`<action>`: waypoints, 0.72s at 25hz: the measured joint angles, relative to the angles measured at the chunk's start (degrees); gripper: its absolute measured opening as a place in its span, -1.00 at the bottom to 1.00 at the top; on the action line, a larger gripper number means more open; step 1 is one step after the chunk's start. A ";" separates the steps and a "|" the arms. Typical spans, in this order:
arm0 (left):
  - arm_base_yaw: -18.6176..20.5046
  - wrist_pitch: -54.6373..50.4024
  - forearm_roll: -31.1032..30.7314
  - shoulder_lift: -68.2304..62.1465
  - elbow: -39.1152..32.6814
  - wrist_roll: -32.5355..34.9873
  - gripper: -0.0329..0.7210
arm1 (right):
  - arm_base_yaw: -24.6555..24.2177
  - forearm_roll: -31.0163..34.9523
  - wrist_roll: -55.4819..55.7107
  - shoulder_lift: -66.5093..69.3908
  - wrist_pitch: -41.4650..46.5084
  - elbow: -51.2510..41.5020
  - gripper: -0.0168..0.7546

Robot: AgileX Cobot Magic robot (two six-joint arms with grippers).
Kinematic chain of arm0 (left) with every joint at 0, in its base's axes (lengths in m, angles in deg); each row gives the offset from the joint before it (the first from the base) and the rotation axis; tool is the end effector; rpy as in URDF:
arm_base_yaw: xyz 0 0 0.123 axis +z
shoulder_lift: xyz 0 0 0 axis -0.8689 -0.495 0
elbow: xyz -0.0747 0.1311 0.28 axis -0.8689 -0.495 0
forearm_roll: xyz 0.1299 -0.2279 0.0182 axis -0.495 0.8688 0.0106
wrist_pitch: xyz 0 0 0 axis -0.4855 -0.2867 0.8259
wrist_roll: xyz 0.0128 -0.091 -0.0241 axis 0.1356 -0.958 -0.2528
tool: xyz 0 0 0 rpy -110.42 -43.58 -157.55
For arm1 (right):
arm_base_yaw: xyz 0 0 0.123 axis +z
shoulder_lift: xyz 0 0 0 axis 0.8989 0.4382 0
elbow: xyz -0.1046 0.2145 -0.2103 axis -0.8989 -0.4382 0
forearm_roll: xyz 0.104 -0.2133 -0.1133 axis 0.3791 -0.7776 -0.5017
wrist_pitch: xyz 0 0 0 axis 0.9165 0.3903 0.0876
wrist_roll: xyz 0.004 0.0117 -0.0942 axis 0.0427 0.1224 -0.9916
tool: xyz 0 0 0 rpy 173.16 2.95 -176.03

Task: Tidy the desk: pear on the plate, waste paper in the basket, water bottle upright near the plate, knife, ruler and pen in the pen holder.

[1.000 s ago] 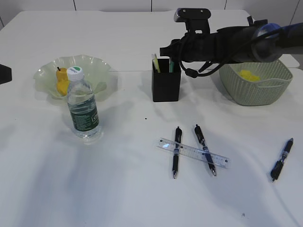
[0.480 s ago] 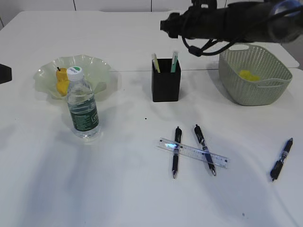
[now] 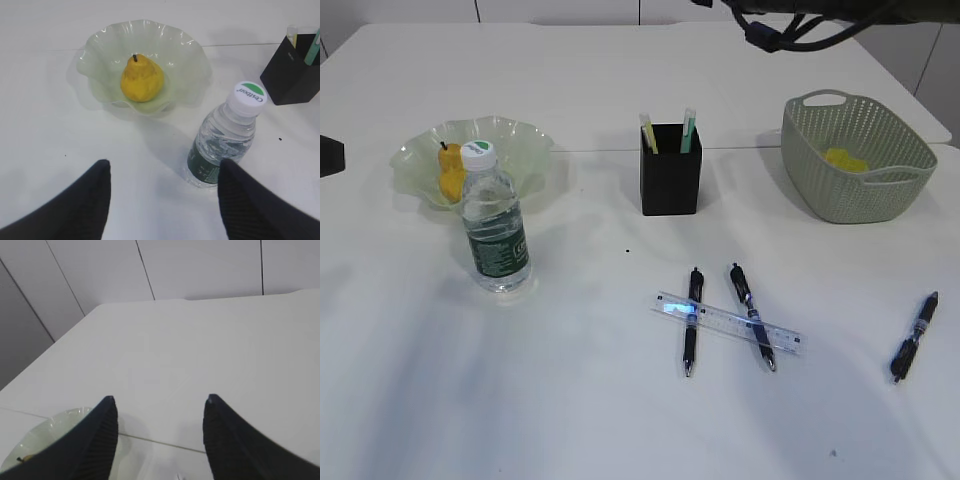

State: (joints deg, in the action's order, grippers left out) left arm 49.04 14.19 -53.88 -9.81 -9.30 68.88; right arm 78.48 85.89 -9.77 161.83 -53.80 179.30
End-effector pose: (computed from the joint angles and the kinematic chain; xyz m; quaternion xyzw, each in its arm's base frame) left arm 0.2295 -0.0463 0.3068 0.0135 0.8706 -0.0923 0.4830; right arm 0.4915 0.1464 0.3406 -0.0852 0.7727 0.2141 0.5915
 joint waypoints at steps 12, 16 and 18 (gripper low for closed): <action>0.00 0.00 0.00 0.00 0.00 0.00 0.35 | 0.00 -42.23 38.48 -8.73 16.62 -10.93 0.10; 0.00 0.00 0.00 0.00 0.00 0.02 0.35 | 0.00 -64.55 54.37 -8.82 28.51 -10.93 0.10; 0.00 0.00 0.00 0.00 0.00 0.02 0.35 | 0.00 -69.87 57.19 -8.82 33.20 -10.93 0.10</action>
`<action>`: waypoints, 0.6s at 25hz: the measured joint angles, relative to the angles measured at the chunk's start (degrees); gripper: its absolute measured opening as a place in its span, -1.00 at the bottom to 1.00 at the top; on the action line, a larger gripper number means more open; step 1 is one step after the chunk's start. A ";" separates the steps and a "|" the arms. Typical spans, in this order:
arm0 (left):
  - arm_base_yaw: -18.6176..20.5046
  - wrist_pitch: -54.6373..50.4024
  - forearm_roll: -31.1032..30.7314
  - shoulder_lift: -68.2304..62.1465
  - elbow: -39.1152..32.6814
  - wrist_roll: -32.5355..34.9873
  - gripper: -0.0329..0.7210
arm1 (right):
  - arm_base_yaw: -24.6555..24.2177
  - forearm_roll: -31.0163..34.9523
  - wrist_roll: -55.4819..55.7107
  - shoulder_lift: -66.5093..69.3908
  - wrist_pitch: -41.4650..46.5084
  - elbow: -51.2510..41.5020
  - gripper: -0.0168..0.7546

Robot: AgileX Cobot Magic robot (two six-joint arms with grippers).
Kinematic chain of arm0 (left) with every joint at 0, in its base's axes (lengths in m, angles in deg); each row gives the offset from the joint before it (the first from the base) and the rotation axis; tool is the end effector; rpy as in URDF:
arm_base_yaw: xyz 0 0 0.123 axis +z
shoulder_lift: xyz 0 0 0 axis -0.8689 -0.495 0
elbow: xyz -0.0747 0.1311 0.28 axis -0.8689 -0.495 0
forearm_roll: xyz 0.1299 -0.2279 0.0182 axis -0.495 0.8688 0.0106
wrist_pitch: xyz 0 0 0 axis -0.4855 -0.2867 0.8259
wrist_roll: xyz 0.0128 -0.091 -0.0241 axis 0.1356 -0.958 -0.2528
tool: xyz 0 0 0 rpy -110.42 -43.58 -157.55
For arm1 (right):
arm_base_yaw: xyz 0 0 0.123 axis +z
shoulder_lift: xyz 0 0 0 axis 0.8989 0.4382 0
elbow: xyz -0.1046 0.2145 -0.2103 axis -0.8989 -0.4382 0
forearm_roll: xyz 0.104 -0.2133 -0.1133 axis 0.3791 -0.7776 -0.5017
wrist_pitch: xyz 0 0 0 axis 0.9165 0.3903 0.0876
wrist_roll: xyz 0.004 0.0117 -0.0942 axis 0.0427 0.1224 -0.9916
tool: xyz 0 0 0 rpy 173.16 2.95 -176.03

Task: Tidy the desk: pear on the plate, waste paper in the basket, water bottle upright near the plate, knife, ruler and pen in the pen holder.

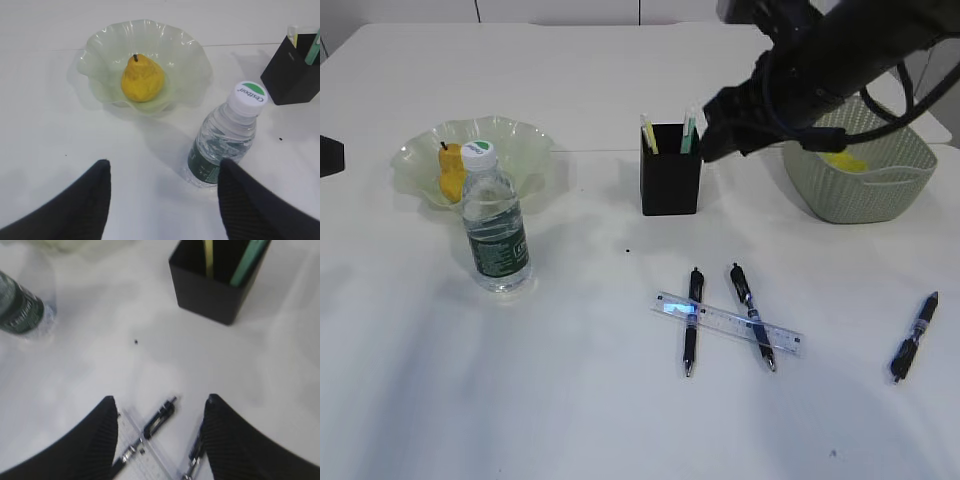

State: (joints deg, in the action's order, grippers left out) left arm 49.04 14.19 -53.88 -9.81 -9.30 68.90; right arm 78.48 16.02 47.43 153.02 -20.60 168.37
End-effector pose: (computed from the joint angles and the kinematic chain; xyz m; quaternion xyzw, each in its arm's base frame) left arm 0.2295 -0.0463 0.3068 0.0136 0.8706 -0.0922 0.4830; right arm 0.4059 0.1304 0.2950 -0.2177 0.9267 0.1432 0.2709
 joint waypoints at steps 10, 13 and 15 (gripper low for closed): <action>0.00 -0.10 0.00 0.00 0.00 0.10 0.35 | 0.00 -9.83 0.34 -3.96 12.13 -3.19 0.10; 0.00 -0.32 0.00 0.00 0.00 0.10 0.35 | 0.00 -11.36 -5.44 -5.79 13.94 -5.14 0.10; 0.00 -0.61 0.00 0.00 0.00 0.10 0.35 | 0.00 -11.35 -10.79 -6.01 14.75 -6.04 0.10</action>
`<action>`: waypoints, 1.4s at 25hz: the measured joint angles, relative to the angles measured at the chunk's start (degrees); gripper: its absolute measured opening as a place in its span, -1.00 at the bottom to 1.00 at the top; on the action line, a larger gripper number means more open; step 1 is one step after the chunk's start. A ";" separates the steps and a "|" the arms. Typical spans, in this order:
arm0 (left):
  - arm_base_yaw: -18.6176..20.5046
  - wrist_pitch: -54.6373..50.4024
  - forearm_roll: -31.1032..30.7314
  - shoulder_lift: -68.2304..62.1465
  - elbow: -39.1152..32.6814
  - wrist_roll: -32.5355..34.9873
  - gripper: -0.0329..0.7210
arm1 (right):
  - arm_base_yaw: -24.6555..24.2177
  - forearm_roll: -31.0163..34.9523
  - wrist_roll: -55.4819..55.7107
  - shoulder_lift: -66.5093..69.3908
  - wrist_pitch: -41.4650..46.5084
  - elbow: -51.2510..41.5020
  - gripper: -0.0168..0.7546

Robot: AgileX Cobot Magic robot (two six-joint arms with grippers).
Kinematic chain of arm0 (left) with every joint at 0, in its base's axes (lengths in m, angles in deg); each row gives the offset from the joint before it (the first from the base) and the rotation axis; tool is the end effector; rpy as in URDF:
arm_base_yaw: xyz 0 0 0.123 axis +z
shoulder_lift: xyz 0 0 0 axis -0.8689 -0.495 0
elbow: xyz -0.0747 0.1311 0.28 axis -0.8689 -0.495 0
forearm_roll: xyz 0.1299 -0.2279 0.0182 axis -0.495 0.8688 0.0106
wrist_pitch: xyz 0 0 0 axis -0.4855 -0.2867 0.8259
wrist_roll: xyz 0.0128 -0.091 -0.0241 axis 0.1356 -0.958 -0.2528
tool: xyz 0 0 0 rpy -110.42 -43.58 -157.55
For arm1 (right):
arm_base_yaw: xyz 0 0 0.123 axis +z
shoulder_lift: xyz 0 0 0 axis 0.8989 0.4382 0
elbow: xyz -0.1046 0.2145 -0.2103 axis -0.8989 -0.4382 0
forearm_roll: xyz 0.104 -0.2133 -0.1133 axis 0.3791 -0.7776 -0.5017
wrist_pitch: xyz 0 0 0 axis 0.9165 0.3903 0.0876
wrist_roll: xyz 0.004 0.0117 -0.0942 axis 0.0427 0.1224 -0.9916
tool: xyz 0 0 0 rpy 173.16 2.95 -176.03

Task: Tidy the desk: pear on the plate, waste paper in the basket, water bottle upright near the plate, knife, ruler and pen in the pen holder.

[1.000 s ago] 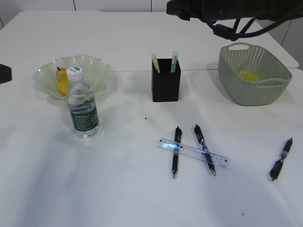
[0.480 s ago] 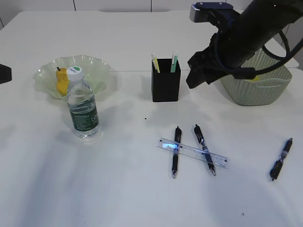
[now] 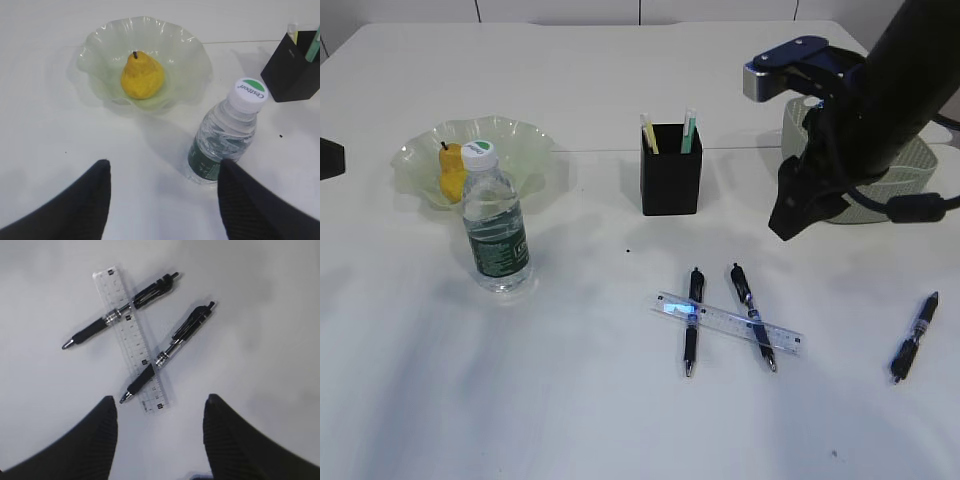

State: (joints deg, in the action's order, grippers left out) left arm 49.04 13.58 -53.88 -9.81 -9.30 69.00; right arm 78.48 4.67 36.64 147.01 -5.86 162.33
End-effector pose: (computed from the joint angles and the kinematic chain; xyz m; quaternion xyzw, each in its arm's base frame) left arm 0.2290 -0.0463 0.3059 0.0145 0.8732 -0.0911 0.4785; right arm 0.3551 0.1070 0.2926 -0.3743 0.9132 0.0596 0.1494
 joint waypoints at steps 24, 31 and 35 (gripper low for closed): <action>0.00 -0.98 0.00 0.00 0.00 0.00 0.35 | 5.50 -1.00 -32.39 11.83 -8.93 -0.43 0.10; 0.00 -1.07 0.00 0.00 0.00 0.00 0.34 | 8.59 -4.29 -24.10 13.70 -12.49 -0.43 0.13; 0.00 -1.07 0.00 0.00 0.00 0.00 0.32 | 8.69 -7.50 -17.96 14.53 -10.42 -0.43 0.15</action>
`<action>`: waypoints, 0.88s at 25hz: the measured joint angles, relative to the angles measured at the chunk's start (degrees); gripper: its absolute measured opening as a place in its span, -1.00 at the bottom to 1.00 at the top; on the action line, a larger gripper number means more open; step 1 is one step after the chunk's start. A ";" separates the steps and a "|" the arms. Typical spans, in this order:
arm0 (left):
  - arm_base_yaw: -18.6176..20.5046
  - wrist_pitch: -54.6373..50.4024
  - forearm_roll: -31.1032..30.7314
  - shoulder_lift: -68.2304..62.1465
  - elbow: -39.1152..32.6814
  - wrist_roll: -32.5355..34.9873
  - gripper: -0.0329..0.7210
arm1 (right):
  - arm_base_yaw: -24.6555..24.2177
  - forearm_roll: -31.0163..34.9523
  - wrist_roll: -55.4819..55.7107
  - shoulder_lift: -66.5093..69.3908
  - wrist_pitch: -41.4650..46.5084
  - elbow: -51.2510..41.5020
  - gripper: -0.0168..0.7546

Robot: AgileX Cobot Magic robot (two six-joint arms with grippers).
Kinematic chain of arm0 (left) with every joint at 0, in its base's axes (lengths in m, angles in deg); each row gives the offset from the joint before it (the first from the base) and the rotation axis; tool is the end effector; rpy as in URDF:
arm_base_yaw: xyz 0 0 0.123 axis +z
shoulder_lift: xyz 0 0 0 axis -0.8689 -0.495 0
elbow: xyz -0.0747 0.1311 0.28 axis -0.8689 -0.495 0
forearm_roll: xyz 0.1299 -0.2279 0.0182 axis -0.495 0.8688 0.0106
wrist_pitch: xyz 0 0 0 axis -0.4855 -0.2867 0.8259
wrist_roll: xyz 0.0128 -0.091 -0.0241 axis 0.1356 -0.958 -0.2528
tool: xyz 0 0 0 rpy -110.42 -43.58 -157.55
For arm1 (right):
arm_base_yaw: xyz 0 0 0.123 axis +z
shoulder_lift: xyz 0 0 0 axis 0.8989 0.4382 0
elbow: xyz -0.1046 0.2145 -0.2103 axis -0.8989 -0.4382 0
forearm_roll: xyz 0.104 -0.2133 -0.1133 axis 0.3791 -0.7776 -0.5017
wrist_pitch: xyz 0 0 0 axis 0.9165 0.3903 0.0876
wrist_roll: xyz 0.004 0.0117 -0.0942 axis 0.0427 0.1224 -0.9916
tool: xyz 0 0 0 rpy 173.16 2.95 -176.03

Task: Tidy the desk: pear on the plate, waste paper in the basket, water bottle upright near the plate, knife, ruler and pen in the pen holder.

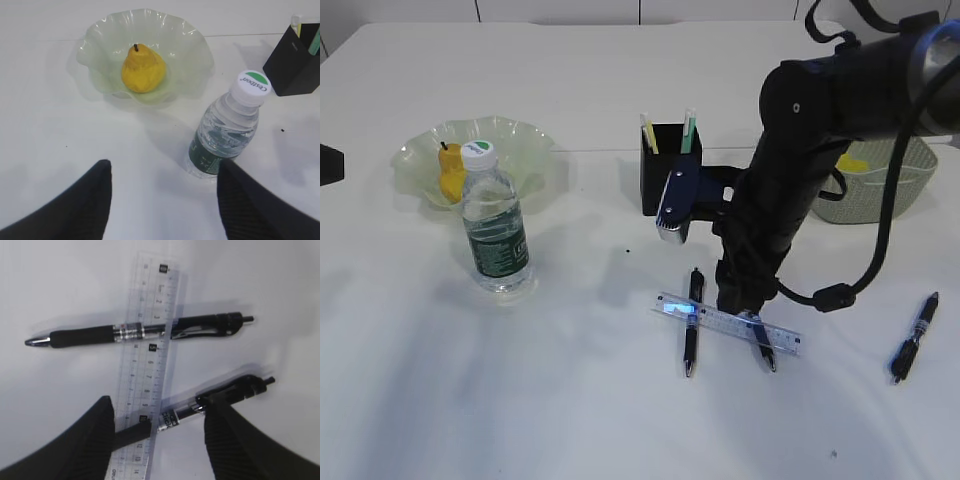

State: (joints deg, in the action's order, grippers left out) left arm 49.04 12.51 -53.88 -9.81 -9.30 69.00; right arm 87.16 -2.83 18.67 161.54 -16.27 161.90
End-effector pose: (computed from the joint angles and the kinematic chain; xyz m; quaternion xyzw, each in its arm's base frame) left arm 0.2281 -0.0461 0.3044 0.0147 0.8777 -0.0899 0.4705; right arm 0.3813 0.1671 0.1931 -0.5959 0.7968 -0.0040 0.1003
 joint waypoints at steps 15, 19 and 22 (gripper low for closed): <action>0.00 0.00 0.00 0.00 0.00 0.00 0.30 | 0.00 -0.72 6.97 3.73 0.84 3.18 0.29; 0.00 0.00 0.00 0.00 0.00 0.00 0.29 | 0.00 -0.20 7.11 4.57 1.32 3.41 0.29; 0.00 0.00 0.00 0.00 0.00 0.00 0.29 | 0.00 0.46 7.10 5.60 1.47 3.41 0.29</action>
State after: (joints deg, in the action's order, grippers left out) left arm 49.04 12.51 -53.88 -9.81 -9.30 69.00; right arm 87.16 -2.37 25.77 167.14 -14.81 165.31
